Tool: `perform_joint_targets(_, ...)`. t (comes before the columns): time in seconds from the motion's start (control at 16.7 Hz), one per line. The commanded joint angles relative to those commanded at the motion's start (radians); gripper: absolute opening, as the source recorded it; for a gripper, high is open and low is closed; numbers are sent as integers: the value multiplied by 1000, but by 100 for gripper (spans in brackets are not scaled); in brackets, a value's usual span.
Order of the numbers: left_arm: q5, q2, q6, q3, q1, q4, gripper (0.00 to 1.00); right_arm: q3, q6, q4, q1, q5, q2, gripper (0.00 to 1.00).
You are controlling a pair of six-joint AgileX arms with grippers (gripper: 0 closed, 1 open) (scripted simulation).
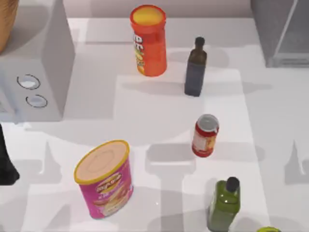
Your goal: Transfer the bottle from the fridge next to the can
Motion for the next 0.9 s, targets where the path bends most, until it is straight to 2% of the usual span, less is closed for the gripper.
perform_joint_targets(0.24, 0, 0, 0, 0, 0, 0, 100, 22, 1, 27, -3, -6, 31, 100)
perform_joint_targets(0.42, 0, 0, 0, 0, 0, 0, 100, 99, 4, 124, -20, -23, 158, 100)
perform_joint_targets(0.66, 0, 0, 0, 0, 0, 0, 100, 258, 10, 322, -61, -54, 473, 100)
perform_joint_targets(0.9, 0, 0, 0, 0, 0, 0, 100, 443, 14, 556, -110, -90, 931, 100)
